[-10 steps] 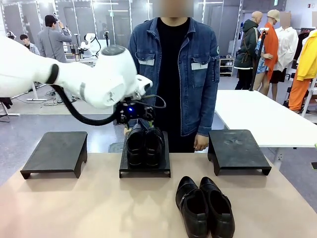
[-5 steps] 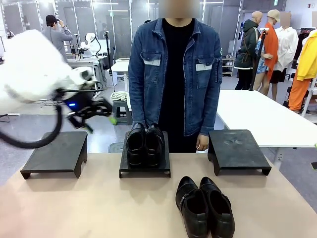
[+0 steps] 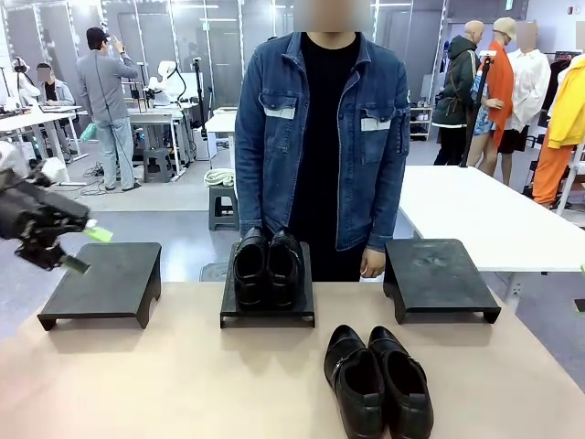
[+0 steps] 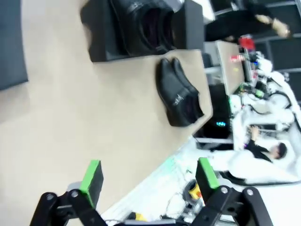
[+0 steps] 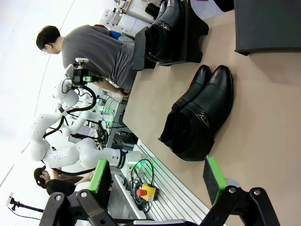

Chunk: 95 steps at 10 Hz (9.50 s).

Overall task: Place the shoes on the stand as instructed by the person.
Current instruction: Pick up another pair of Shoes and place it on the Shoes Stand indicated by the person.

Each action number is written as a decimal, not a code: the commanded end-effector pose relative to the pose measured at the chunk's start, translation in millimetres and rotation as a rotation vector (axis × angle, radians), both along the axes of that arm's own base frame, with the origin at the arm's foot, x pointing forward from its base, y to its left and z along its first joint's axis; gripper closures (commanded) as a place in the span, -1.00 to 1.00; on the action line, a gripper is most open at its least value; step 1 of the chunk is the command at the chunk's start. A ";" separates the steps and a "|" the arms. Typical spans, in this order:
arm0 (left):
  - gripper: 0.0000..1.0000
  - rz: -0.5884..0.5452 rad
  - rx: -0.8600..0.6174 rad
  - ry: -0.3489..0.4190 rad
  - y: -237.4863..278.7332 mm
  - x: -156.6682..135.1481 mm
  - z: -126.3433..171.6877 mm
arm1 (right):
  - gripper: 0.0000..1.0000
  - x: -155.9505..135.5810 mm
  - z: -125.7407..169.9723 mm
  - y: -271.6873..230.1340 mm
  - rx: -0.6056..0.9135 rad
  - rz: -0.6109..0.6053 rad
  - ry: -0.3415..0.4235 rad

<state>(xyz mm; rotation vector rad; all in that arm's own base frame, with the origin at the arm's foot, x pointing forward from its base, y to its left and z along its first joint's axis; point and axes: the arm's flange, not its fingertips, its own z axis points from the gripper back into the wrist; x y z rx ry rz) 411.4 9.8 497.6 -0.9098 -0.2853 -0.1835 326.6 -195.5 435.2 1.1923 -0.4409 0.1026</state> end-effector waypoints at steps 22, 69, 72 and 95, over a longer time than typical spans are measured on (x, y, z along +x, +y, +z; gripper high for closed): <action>-1.00 -0.021 -0.373 0.013 71.5 -45.4 -113.7 | -1.00 -1.0 1.1 -0.2 0.009 0.000 -0.012; -1.00 0.116 0.775 0.223 -602.9 -42.0 -91.0 | -1.00 -1.0 1.1 -0.2 0.009 0.000 -0.012; -1.00 0.123 0.793 0.253 -608.9 -33.0 -109.2 | -1.00 -1.0 1.1 -0.2 0.009 0.000 -0.012; 1.00 0.132 0.902 0.050 -570.5 -49.4 8.6 | -1.00 -1.0 1.1 -0.2 0.009 0.000 -0.012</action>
